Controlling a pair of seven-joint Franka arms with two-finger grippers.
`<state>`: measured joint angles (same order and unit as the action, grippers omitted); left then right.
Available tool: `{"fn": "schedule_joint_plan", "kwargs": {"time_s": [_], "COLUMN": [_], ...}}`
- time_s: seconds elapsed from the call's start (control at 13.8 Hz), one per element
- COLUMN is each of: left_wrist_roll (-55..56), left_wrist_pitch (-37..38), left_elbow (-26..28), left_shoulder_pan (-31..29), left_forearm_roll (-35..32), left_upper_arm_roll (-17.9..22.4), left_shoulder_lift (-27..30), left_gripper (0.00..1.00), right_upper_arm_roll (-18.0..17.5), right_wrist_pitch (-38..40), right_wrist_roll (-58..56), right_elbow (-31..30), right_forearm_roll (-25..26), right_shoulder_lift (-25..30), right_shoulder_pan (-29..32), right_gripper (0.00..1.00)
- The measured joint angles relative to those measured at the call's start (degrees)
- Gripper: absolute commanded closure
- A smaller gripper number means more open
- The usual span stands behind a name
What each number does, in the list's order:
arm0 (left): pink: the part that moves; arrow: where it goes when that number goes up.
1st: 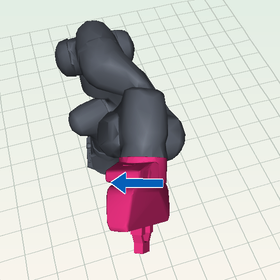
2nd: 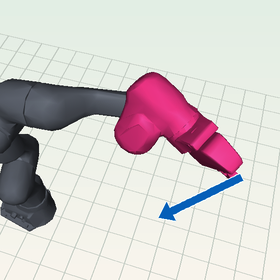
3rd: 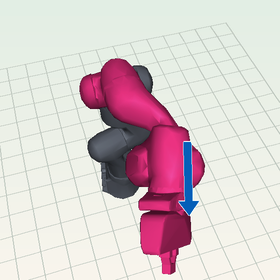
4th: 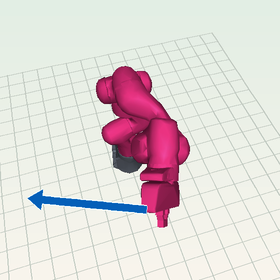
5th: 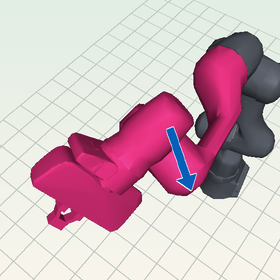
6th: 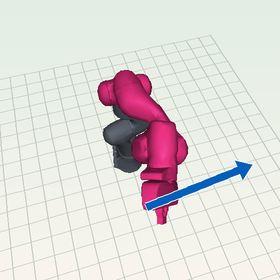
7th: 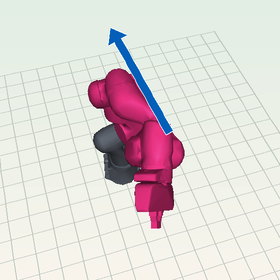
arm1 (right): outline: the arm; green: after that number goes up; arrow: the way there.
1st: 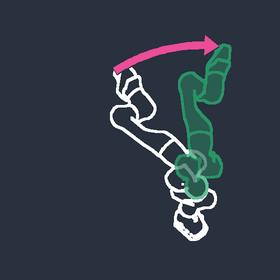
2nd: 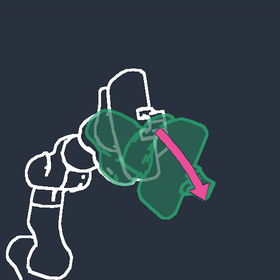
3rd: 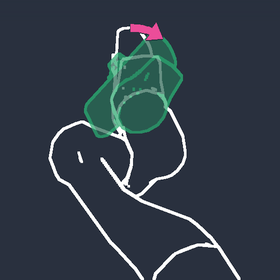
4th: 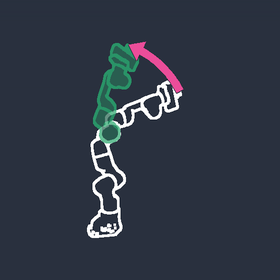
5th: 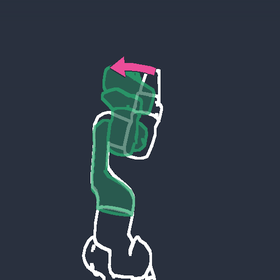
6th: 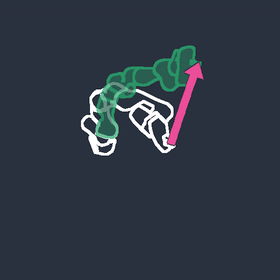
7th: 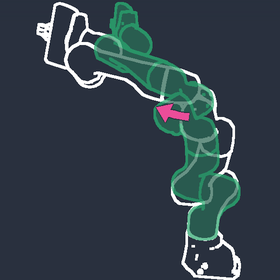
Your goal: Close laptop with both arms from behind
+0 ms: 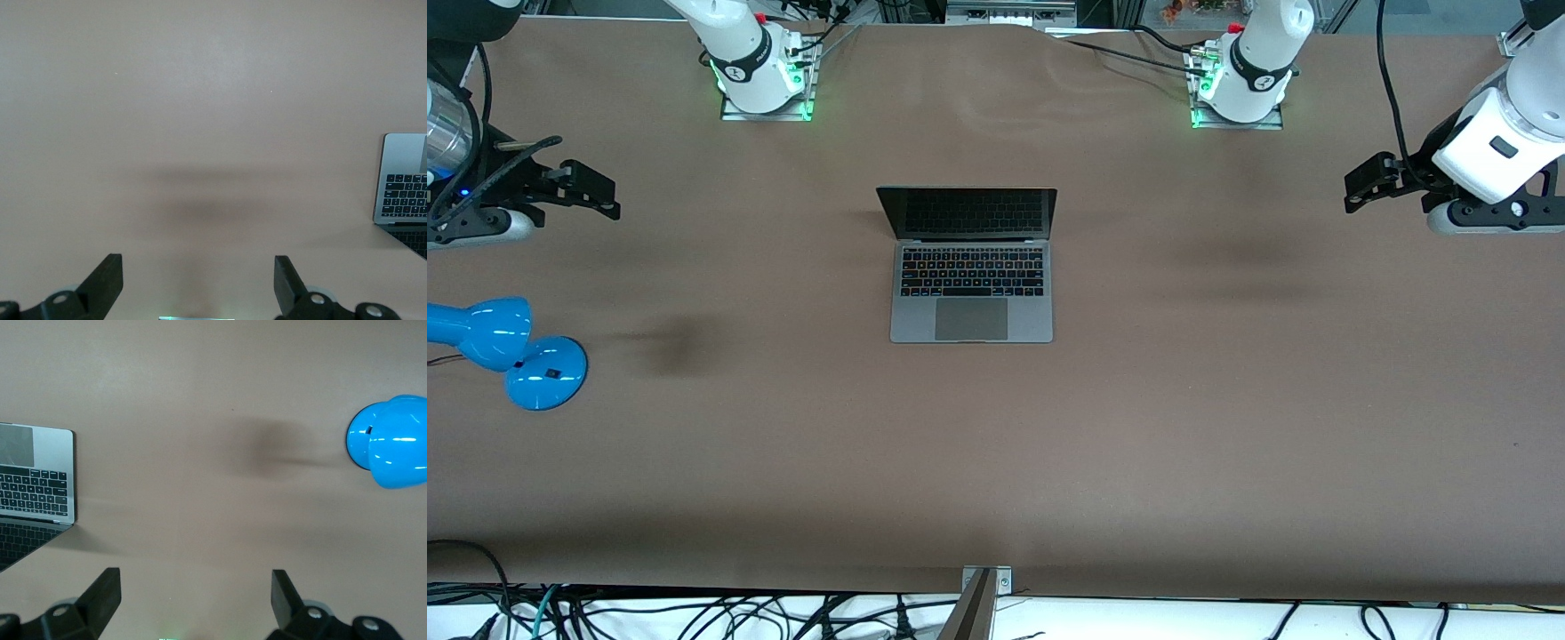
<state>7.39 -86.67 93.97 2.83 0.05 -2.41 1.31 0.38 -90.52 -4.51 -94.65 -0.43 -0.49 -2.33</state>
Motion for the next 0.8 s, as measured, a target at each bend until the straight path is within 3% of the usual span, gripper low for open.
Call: {"fn": "schedule_joint_plan", "kwargs": {"time_s": [0.8], "left_wrist_roll": [0.0], "left_wrist_pitch": [0.0], "left_elbow": [-0.9], "left_shoulder_pan": [-0.6], "left_forearm_roll": [0.0], "left_upper_arm_roll": [0.0], "left_shoulder_lift": [0.0], "left_gripper": [0.0], "right_upper_arm_roll": [-0.1], "right_wrist_pitch": [-0.2], "right_wrist_roll": [1.5], "right_elbow": [-1.1], "right_forearm_roll": [0.0], "right_shoulder_lift": [0.0], "right_shoulder_pan": [0.0], "right_gripper": [0.0]}}
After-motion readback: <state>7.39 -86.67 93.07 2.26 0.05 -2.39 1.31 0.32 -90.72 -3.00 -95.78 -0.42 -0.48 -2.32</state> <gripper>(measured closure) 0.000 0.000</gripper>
